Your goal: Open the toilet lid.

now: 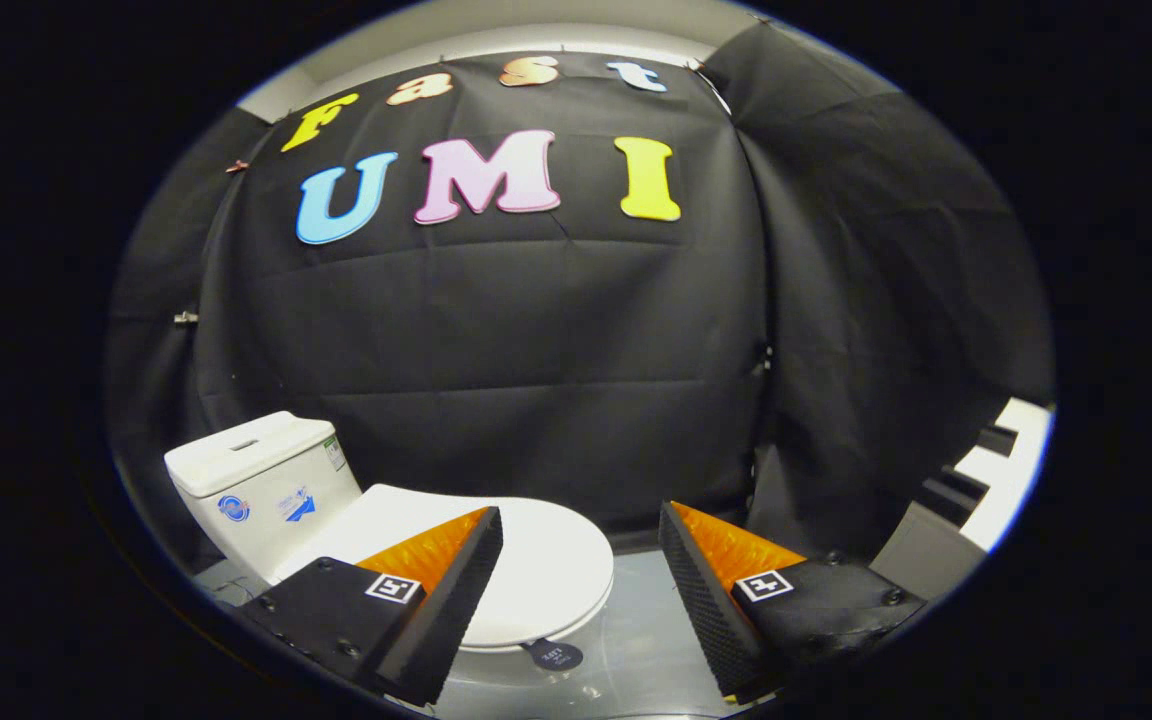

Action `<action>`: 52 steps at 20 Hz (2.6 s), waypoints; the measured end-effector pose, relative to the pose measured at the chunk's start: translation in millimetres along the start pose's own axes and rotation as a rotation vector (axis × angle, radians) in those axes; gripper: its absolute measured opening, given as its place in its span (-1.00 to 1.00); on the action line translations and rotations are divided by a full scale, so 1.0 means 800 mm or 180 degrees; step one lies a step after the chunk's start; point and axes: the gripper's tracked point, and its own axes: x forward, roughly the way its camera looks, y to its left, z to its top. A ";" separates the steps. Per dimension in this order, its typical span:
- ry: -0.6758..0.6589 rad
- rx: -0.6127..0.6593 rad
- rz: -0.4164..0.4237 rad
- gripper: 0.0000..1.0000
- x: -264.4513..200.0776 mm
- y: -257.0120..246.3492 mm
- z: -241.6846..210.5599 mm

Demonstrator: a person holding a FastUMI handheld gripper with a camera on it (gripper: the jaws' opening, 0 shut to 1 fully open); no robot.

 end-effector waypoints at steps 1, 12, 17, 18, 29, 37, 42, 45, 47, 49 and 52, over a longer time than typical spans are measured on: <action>0.0099 0.0168 -0.0019 0.97 0.005 -0.006 -0.010; 0.1458 0.2846 0.0046 0.93 0.012 -0.001 -0.155; 0.1826 0.3593 -0.0124 0.93 0.013 0.005 -0.214; 0.1838 0.3721 -0.0174 0.93 0.017 0.004 -0.223; 0.1987 0.4090 -0.0317 -0.30 0.038 0.009 -0.262; 0.2227 0.3630 -0.0239 -0.87 0.031 0.019 -0.269; 0.2209 0.2629 -0.0184 -0.90 0.032 0.018 -0.255; 0.2108 0.2058 -0.0119 -0.90 0.034 0.018 -0.238; 0.2027 0.1834 -0.0076 -0.90 0.035 0.021 -0.224; 0.1935 0.1695 -0.0007 -0.91 0.034 0.026 -0.202; 0.1737 0.1394 0.0109 -0.91 0.027 0.038 -0.164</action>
